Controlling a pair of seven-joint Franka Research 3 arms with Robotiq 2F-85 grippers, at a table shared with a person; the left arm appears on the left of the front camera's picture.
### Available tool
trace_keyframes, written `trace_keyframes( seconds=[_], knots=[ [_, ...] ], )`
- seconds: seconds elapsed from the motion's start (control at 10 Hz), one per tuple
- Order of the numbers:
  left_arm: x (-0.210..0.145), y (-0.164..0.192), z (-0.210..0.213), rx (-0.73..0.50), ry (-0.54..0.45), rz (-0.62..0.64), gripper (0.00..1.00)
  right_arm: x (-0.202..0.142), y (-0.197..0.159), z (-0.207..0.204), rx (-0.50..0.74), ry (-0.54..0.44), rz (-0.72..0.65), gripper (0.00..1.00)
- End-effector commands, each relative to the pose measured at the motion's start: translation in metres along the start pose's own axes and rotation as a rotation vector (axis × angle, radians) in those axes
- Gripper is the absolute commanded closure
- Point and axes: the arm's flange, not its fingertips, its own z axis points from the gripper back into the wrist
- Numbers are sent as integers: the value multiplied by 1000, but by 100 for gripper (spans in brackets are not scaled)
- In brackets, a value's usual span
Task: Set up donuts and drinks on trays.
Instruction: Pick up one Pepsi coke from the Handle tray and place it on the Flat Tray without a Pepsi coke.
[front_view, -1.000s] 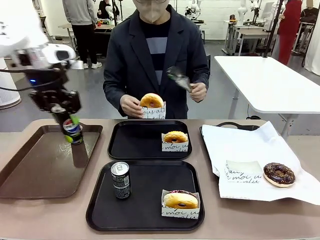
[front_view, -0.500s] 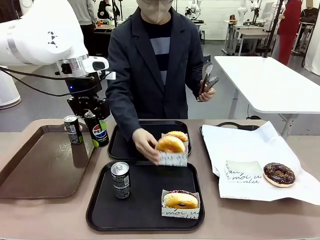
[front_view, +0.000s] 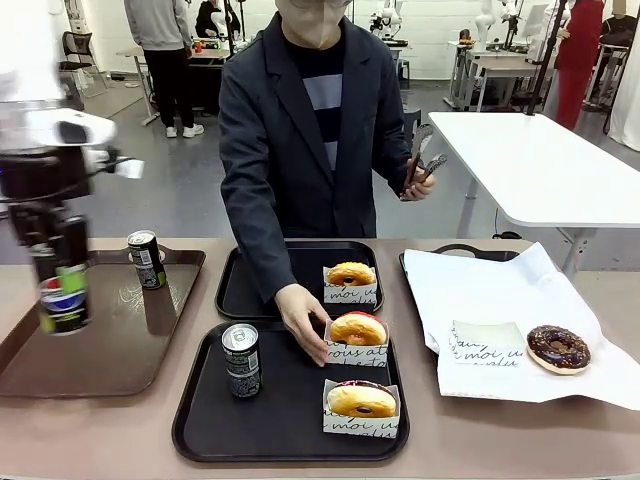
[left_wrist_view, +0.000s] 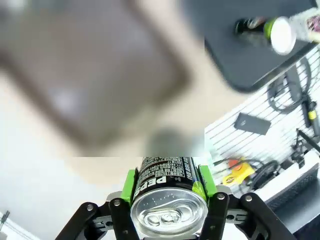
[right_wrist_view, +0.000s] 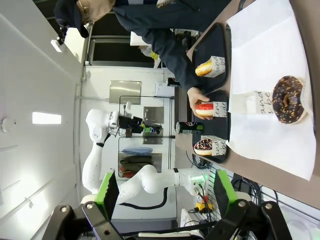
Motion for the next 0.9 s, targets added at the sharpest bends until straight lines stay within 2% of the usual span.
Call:
trace_keyframes(
  seconds=[0.0,0.3,0.4,0.5,0.8],
  knots=[
    [-30,3,-2,60,-95,-2,42,0,1,1,13,3,6,0],
    [-24,10,-5,59,-119,55,42,0,1,1,13,3,6,0],
    [-22,13,-5,103,-151,125,42,0,1,1,13,3,6,0],
    [-37,7,0,59,-99,25,42,0,1,1,13,3,6,0],
    [-37,7,0,59,-99,25,42,0,1,1,13,3,6,0]
  ],
)
